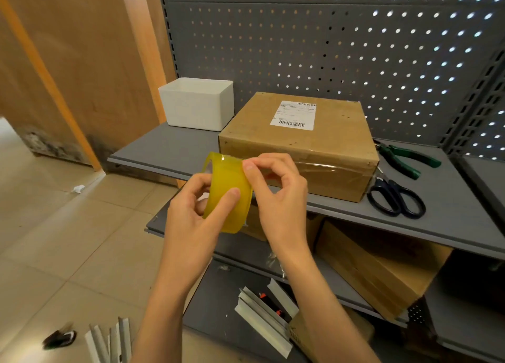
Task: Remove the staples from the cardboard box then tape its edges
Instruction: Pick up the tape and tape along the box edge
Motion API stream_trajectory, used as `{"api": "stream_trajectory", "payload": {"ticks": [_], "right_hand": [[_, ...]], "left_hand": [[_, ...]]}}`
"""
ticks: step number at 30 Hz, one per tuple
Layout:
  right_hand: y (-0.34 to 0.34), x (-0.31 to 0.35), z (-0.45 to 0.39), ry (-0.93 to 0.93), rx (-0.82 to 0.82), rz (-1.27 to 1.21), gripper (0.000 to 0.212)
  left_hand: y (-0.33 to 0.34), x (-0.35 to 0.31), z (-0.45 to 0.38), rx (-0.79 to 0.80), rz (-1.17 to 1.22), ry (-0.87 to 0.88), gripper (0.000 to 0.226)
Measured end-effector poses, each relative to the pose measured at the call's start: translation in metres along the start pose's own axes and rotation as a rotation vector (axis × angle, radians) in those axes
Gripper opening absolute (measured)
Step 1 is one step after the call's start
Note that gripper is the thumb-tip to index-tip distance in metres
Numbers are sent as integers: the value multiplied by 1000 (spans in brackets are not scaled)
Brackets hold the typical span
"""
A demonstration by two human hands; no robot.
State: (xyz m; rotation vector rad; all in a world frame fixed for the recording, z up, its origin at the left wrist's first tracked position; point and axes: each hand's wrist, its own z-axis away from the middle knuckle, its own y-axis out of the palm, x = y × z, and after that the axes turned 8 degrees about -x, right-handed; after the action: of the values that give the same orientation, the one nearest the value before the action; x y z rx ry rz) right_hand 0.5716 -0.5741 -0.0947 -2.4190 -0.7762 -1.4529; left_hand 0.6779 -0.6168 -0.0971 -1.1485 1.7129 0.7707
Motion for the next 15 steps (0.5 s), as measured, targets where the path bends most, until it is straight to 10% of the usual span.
{"api": "stream_trajectory", "payload": {"ticks": [15], "right_hand": [[-11,-3,-20,279,154,-68,6]], "left_hand": [[3,6,3,151,24,-46,25]]}}
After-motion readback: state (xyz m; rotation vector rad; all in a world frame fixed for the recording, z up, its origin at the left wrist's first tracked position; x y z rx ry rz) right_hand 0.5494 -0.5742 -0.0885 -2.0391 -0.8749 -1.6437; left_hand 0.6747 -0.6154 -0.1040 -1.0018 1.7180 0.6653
